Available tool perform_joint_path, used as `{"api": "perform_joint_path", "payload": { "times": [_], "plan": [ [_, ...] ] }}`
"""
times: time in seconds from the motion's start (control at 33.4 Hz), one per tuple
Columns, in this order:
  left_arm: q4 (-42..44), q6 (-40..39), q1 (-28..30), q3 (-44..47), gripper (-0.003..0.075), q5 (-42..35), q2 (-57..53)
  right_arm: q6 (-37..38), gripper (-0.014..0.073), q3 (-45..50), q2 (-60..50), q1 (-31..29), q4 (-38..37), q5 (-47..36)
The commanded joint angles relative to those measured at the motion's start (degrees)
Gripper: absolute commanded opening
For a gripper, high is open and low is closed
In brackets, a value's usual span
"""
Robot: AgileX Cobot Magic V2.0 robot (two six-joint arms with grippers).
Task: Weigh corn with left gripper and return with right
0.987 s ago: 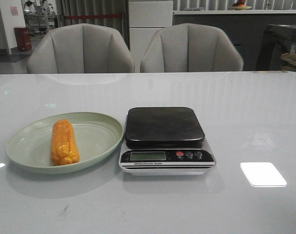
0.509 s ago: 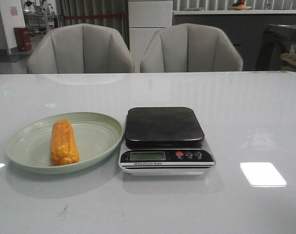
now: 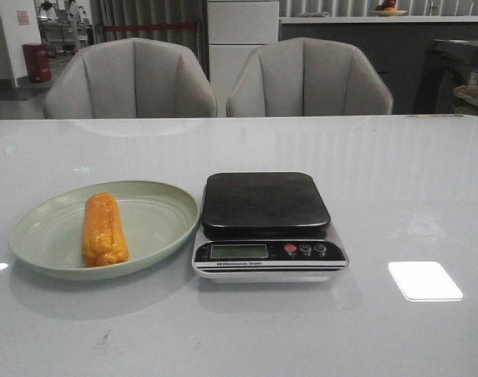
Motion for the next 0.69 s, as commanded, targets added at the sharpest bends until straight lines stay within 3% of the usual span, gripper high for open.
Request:
{"api": "perform_joint_path", "payload": {
  "times": [0.0, 0.12, 0.24, 0.66],
  "plan": [
    [-0.1, -0.4, -0.3, 1.8, 0.0114, -4.5, -1.3, 4.8, 0.0185, 1.1, -1.6, -0.4, -4.2, -5.9],
    [-0.1, -0.4, -0.3, 1.8, 0.0114, -4.5, -1.2, 11.4, 0.0185, 3.5, -1.5, -0.4, -7.2, -7.5],
    [-0.1, -0.4, -0.3, 1.8, 0.0114, -4.5, -1.2, 11.5, 0.0185, 6.7, -1.5, -0.4, -6.6, -12.5],
    [-0.1, -0.4, -0.3, 1.8, 0.0114, -4.5, -1.2, 10.4, 0.0185, 6.7, -1.5, -0.4, -6.6, -13.9]
  ]
}}
